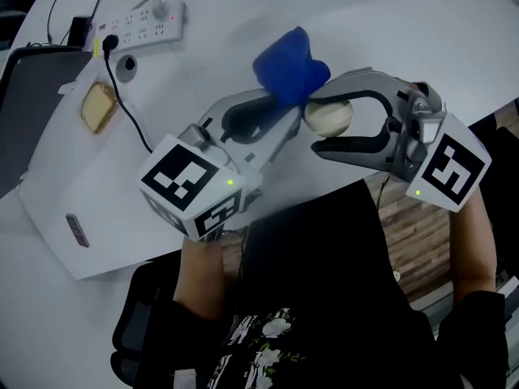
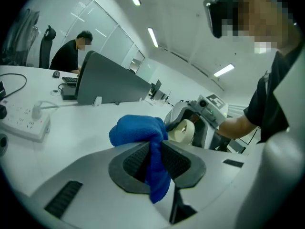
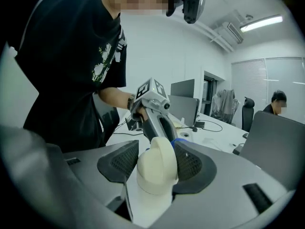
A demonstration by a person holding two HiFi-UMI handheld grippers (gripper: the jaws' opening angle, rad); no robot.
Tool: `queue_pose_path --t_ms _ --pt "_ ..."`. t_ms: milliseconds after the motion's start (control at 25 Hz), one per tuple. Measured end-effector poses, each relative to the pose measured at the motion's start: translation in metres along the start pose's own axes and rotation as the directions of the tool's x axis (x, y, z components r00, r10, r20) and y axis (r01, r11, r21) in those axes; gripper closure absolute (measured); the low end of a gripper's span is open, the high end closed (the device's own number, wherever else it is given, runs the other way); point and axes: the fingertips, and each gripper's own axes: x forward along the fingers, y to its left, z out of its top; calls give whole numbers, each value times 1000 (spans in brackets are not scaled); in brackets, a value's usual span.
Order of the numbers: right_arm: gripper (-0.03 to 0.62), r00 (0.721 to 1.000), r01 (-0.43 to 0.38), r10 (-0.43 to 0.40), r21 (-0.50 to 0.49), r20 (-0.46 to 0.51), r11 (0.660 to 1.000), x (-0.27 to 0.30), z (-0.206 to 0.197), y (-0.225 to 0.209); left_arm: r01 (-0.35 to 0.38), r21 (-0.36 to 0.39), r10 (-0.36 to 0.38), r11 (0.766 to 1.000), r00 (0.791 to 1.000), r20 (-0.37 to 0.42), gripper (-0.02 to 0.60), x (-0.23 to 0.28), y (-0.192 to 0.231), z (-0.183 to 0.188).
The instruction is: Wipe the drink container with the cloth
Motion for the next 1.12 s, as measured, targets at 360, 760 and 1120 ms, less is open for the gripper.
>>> queue_pose_path --t_ms 360,760,1120 --pt "367 999 3 -4 44 31 999 -2 -2 0 -59 41 69 997 941 -332 516 56 57 -99" --pt "324 718 614 -686 355 120 705 -47 17 -21 -92 66 109 994 937 -333 515 60 60 -104" --pt "315 646 720 -757 406 -98 562 -21 -29 -20 -122 45 130 991 944 -302 515 53 52 -101"
